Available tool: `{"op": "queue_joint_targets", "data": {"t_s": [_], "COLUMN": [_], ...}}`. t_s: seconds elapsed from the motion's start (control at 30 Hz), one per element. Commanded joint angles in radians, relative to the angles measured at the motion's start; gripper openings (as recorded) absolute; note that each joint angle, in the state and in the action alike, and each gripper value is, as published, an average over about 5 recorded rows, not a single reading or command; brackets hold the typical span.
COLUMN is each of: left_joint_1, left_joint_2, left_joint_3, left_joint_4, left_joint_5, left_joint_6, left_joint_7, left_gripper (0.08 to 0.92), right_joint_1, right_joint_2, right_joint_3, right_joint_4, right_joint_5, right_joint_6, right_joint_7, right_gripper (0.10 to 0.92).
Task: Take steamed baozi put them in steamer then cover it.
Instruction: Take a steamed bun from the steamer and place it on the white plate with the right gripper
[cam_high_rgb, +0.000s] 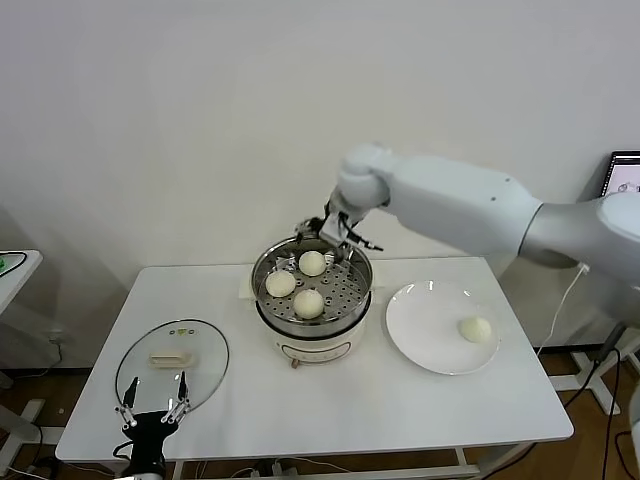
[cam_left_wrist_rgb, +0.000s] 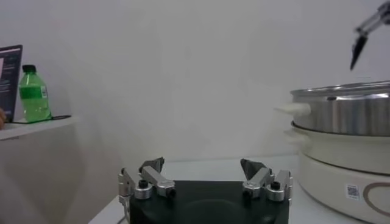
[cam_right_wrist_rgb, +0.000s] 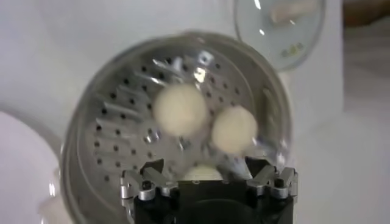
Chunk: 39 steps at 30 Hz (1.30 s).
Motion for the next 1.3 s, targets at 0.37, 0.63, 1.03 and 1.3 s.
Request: {"op": "queue_joint_targets", "data": {"t_s": [0.37,0.63,1.03,1.3], "left_joint_1": [-0.01,-0.007,0.002,0.01], "left_joint_2": [0.07,0.064,0.058,0.062], "left_joint_3": [0.027,0.028,0.015,0.006], "left_joint_4": [-0.026,-0.044,-0.045,-0.042], "left_joint_5": [-0.035,-0.023,-0.01,-0.004], "left_joint_6": [0.01,0.015,0.017,0.018], "left_joint_7": [0.006,0.007,0.008,0.008], "left_gripper": [0.823,0.823,0.823,0.823], "right_joint_1": [0.057,-0.144,-0.419,-0.505], "right_joint_2": [-0.545,-0.645,-0.581,-0.483], "right_joint_3": [-0.238,-0.116,0.098,0.187], "right_joint_4": [0.09,0.103,-0.008,-0.129], "right_joint_5": [0.24,0.198,0.084,0.044], "right_joint_6": [-0.335,-0.417,-0.472,-0.45], "right_joint_7": [-0.073,-0.029,-0.01,-0.014], "right_gripper": [0.823,0.823,0.823,0.823]}}
